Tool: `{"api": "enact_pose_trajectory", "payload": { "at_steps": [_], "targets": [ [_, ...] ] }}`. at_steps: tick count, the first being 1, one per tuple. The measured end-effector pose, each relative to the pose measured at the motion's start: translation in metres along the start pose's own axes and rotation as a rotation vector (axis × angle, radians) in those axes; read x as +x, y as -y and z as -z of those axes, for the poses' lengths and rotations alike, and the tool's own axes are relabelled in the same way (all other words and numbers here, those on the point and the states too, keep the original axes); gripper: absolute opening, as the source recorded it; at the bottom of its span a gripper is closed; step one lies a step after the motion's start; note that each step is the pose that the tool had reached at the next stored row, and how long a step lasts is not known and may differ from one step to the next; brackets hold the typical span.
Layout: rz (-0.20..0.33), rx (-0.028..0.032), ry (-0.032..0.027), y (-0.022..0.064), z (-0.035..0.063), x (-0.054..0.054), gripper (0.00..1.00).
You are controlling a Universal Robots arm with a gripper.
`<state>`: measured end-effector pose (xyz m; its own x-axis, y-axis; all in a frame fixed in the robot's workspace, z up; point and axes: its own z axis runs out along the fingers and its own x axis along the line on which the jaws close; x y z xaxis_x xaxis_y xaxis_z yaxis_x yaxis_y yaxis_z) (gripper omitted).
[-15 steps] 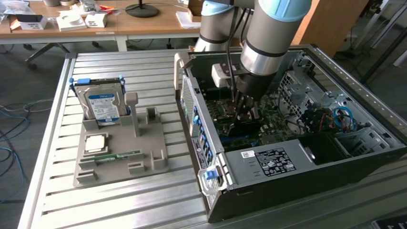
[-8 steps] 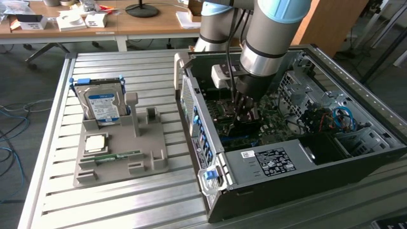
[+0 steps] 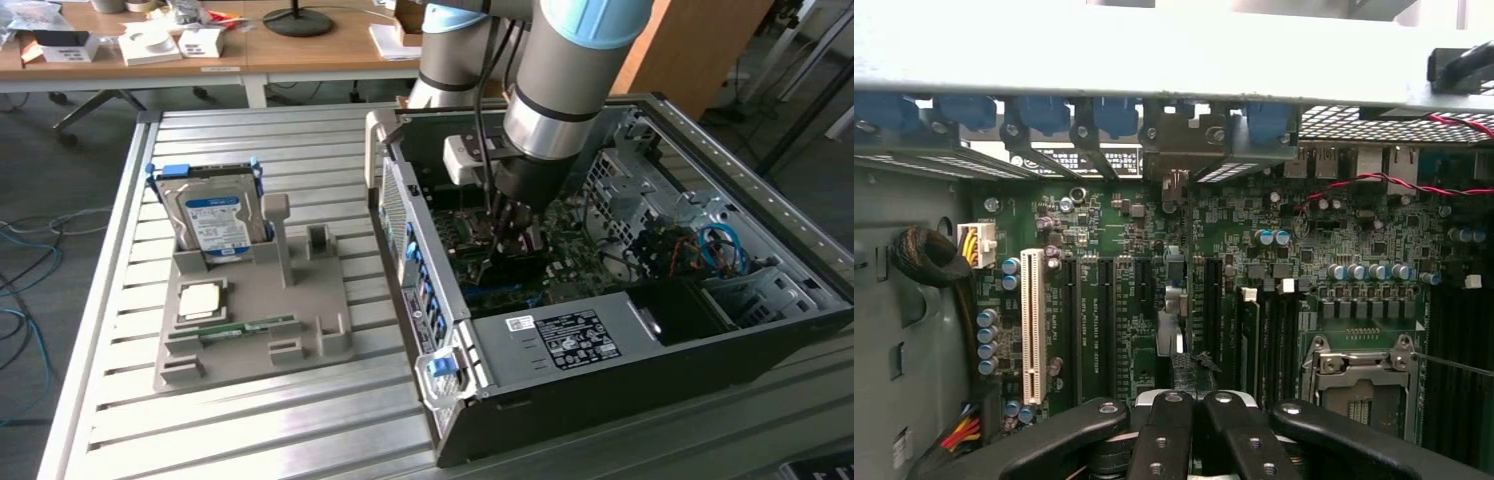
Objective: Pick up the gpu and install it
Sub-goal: 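Press down on the gpu until it lock into place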
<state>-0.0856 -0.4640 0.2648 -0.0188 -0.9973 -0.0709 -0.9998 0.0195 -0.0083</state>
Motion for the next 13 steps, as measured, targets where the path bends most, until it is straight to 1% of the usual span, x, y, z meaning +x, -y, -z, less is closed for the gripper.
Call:
{"api": "enact_pose_trajectory", "payload": {
  "at_steps": [9, 11, 13],
  "targets": [
    [0.000, -0.0003, -0.0005, 0.0000, -0.0011, 0.0001, 0.11],
    [0.000, 0.0005, 0.0012, 0.0000, -0.0020, 0.0000, 0.11],
    [0.000, 0.0003, 0.0007, 0.0000, -0.0019, 0.0000, 0.11]
  ]
}}
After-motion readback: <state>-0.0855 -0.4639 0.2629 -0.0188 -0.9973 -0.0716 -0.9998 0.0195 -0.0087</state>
